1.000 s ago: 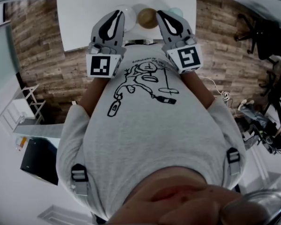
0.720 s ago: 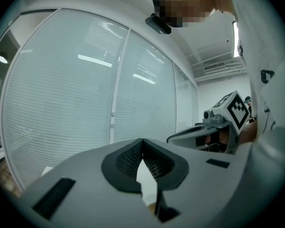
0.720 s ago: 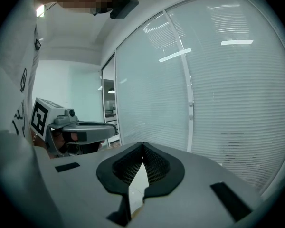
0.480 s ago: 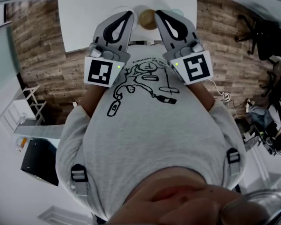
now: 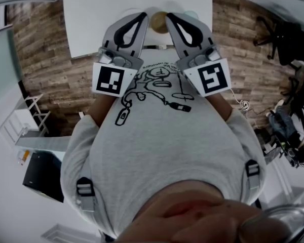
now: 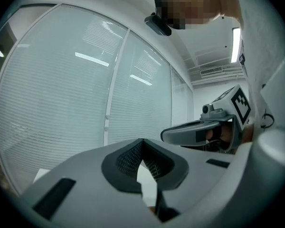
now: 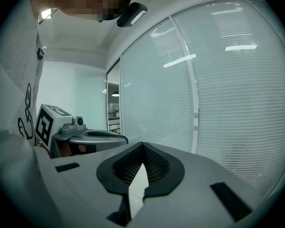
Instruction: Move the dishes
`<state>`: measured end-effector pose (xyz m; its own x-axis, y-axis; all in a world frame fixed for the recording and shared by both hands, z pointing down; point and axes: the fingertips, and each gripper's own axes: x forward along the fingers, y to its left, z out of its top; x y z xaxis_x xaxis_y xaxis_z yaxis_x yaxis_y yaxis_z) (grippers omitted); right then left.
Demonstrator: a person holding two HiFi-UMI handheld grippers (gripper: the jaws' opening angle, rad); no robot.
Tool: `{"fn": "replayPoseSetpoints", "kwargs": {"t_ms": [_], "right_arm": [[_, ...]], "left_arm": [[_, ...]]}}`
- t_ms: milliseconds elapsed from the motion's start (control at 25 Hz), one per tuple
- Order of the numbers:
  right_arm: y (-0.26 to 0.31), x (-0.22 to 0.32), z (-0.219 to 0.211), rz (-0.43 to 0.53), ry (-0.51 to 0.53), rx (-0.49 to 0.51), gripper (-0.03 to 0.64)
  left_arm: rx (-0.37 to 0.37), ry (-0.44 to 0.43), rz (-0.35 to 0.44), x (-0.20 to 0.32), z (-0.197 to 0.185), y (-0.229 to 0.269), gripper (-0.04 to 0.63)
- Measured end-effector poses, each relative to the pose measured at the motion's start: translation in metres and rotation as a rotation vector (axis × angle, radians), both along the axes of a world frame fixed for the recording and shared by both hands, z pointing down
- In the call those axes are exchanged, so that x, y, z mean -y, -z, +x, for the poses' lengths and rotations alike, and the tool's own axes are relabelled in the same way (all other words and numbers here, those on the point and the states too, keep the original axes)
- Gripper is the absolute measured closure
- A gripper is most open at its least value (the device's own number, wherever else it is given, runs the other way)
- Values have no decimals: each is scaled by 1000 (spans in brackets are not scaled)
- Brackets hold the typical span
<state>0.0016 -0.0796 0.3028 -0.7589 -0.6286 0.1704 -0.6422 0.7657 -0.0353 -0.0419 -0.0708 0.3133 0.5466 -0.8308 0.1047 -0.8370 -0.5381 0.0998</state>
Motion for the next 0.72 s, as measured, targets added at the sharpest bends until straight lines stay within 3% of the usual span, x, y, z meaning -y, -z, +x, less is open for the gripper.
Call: {"fn": "replayPoseSetpoints", "kwargs": {"t_ms": [720], "right_arm": [[4,7,0,13,13,7,583]], "left_arm": [[-10,-3,7,8,5,7,594]]}}
